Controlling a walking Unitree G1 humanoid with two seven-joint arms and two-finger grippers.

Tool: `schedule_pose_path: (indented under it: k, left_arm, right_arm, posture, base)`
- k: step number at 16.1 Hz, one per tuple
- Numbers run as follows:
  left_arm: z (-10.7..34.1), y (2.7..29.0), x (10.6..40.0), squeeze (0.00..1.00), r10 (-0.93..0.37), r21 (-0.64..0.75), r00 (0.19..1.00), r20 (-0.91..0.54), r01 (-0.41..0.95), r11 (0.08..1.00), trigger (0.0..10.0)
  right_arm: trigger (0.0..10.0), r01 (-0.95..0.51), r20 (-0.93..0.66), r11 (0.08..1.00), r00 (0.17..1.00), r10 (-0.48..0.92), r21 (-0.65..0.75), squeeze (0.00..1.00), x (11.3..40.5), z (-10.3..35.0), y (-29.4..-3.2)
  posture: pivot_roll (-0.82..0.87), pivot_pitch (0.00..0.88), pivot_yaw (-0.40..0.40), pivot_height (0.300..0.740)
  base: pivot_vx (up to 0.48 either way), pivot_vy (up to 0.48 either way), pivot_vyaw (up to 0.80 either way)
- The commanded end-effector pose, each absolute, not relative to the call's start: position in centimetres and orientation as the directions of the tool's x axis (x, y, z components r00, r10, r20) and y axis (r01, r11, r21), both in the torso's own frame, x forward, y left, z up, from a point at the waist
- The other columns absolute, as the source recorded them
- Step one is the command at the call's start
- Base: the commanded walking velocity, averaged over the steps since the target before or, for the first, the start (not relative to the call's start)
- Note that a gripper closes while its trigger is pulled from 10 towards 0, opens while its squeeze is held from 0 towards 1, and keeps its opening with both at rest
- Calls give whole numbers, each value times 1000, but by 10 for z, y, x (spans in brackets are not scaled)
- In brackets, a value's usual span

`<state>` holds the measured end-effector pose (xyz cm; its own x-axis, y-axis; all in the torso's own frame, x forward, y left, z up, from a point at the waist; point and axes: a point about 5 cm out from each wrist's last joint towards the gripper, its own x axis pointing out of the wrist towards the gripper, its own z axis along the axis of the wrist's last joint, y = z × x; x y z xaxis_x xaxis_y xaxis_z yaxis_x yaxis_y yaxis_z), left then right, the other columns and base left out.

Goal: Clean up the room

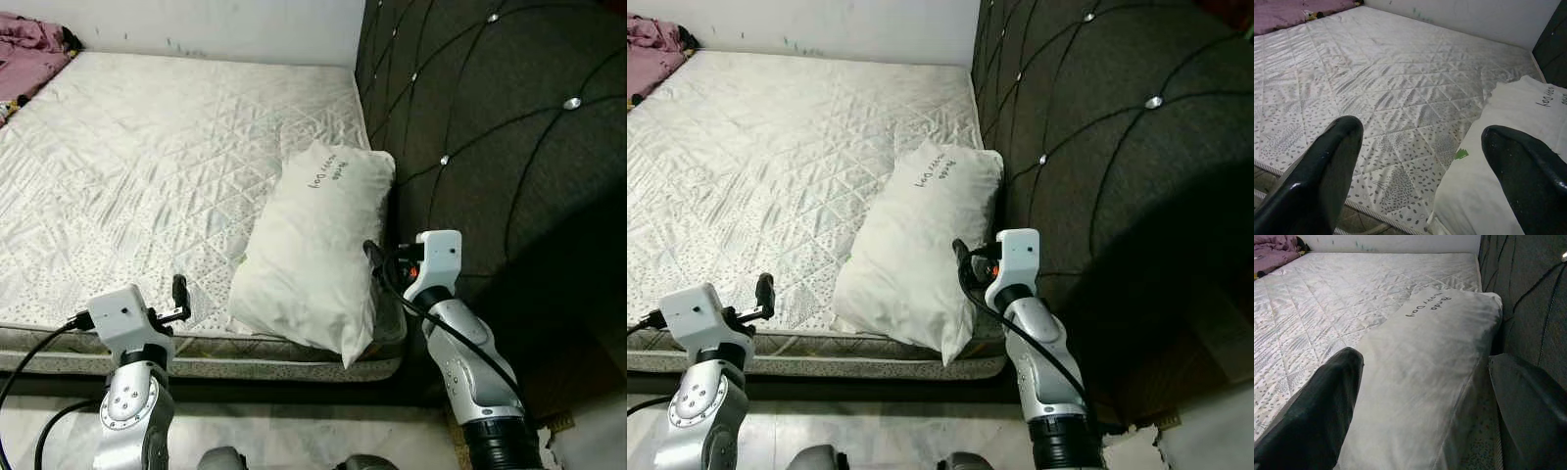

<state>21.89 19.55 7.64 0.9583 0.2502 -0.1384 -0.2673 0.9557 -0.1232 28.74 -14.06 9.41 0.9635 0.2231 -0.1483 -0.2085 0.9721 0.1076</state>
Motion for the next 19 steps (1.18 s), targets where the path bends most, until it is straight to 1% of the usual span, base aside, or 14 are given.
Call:
schedule_pose_path:
  k: [1,9,14,16,18,19]
  left_arm:
    - [77,195,218,0,251,-119,958,-141,-269,956,10000]
    - [78,197,219,0,277,-121,951,-136,-293,948,10000]
    - [81,196,222,0,265,-122,958,-106,-277,953,10000]
    - [82,196,223,0,265,-126,959,-101,-276,953,10000]
    - [83,194,223,0,264,-131,960,-95,-274,953,10000]
    - [83,194,223,0,263,-132,960,-94,-274,953,10000]
  right_arm:
    - [10000,-218,-145,970,962,232,106,0,287,96,-141]
    - [10000,-229,-159,968,957,243,101,0,290,94,-141]
    - [10000,-311,-114,945,940,322,105,0,291,99,-131]
    - [10000,-343,-110,936,930,350,79,0,291,100,-128]
    - [10000,-314,-169,948,932,319,59,0,294,94,-131]
    - [10000,-318,-171,945,930,326,72,0,295,93,-131]
  posture:
    - [-17,48,-37,665]
    - [-16,40,-44,660]
    - [-20,28,-44,660]
    - [-21,24,-49,660]
    - [-22,24,-56,660]
    - [-20,27,-60,660]
  base:
    - [0,0,0]
    - [0,0,0]
    - [0,0,0]
    - [283,0,0]
    - [414,0,0]
    - [480,0,0]
